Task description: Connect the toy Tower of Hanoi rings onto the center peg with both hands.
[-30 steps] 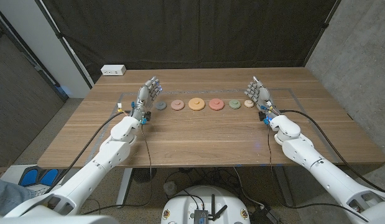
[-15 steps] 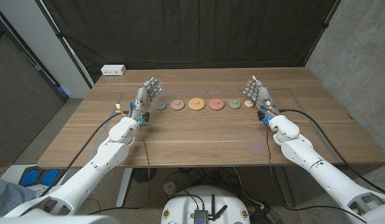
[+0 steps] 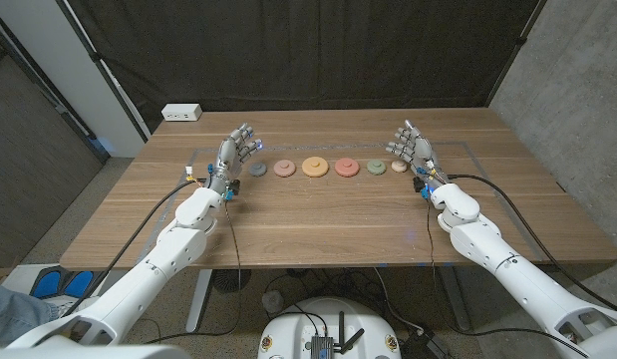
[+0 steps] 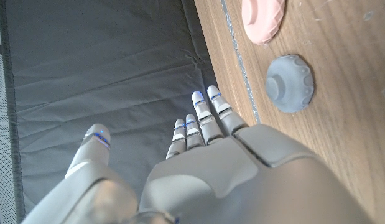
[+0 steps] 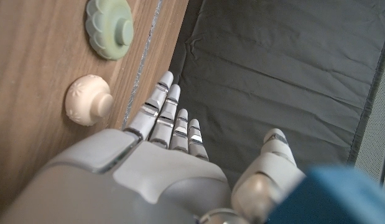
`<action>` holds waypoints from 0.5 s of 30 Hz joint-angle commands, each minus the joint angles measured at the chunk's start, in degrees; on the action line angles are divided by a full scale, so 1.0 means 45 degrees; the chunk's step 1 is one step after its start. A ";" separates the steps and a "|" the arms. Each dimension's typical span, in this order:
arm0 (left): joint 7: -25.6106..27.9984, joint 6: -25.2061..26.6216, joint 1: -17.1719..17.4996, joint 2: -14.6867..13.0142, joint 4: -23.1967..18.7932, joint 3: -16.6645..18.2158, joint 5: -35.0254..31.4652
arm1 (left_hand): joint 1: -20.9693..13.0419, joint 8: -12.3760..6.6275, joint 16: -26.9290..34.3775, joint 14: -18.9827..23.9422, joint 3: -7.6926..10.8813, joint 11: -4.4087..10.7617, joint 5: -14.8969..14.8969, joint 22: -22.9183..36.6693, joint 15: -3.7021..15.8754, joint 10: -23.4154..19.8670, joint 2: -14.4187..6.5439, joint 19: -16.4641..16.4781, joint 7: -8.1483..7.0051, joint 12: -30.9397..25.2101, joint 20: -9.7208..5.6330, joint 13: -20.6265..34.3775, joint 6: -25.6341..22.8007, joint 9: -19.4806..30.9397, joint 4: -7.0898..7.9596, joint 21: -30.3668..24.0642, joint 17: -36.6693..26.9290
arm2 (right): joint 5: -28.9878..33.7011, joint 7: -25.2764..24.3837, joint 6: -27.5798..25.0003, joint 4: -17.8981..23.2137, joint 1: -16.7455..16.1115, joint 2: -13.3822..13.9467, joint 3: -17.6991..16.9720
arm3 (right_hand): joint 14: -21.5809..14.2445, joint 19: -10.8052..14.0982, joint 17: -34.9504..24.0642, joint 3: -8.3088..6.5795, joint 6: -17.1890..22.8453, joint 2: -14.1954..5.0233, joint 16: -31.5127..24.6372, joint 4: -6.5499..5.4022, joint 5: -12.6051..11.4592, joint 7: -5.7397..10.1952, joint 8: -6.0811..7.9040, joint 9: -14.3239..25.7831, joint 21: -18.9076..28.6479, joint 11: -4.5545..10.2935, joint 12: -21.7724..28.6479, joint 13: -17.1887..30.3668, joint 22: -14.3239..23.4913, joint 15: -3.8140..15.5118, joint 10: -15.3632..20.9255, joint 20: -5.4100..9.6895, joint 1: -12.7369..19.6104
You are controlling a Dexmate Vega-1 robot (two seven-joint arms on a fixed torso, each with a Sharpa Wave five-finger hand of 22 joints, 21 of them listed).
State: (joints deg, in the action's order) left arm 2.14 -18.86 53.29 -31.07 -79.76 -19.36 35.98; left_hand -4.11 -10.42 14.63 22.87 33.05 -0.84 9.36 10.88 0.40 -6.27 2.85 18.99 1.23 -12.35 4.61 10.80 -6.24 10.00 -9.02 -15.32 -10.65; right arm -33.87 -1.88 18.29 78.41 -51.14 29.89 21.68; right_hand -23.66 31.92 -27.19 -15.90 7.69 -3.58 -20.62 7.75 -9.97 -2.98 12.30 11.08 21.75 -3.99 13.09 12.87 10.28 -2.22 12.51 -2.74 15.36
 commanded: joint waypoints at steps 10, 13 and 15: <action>0.0515 0.0204 0.0096 -0.0007 -0.0236 0.0077 -0.0130 | 0.0275 -0.0138 0.0440 0.2115 0.0037 -0.0147 0.0128 0.0288 0.0289 -0.0659 -0.0104 0.1824 0.0116 -0.0122 -0.0192 0.0073 -0.0286 0.0054 0.0152 -0.0813 -0.0245 | 0.0226 -0.0181 0.0105 -0.0233 0.0222 -0.0140 0.0063 | -0.1994 0.1682 -0.0640 0.0100 0.0135 -0.0075 -0.1001 0.0049 -0.0018 0.0195 -0.0031 0.0096 0.0583 -0.0102 0.0224 0.0273 0.0141 0.0231 0.0247 0.0053 -0.0010; 0.0580 0.0243 0.0112 -0.0026 -0.0273 0.0087 -0.0155 | 0.0324 -0.0132 0.0626 0.2717 0.0037 -0.0137 0.0131 0.0415 0.0361 -0.0673 -0.0155 0.2227 0.0127 -0.0103 -0.0405 0.0076 -0.0311 0.0056 0.0175 -0.1062 -0.0332 | 0.0233 -0.0209 0.0109 -0.0264 0.0253 -0.0182 0.0073 | -0.2368 0.2085 -0.0834 0.0122 0.0164 -0.0077 -0.1220 0.0047 -0.0021 0.0209 -0.0026 0.0103 0.0754 -0.0101 0.0273 0.0329 0.0177 0.0354 0.0307 0.0126 -0.0011; 0.0592 0.0271 0.0125 -0.0053 -0.0298 0.0089 -0.0167 | 0.0340 -0.0140 0.0697 0.2931 0.0037 -0.0135 0.0131 0.0465 0.0428 -0.0710 -0.0178 0.2436 0.0141 -0.0109 -0.0470 0.0077 -0.0343 0.0057 0.0184 -0.1182 -0.0368 | 0.0272 -0.0275 0.0105 -0.0276 0.0266 -0.0208 0.0084 | -0.2645 0.2412 -0.0986 0.0145 0.0234 -0.0063 -0.1386 0.0050 -0.0019 0.0185 -0.0002 0.0109 0.0889 -0.0142 0.0335 0.0370 0.0193 0.0553 0.0418 0.0238 -0.0013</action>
State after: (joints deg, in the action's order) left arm 3.78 -18.30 53.63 -31.04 -80.55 -19.10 35.60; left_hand -2.96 -10.86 17.19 34.63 33.04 -1.50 9.36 12.58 1.97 -8.83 2.18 28.58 1.90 -12.81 2.79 11.08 -7.00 10.00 -8.52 -19.88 -11.94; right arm -33.33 -2.51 18.58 77.72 -50.52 29.47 21.69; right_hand -34.16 41.33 -30.89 -15.52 8.30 -3.56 -26.09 7.88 -9.97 -2.36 12.29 11.34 25.08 -4.43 14.02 14.23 10.83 -0.26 13.60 -2.16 15.34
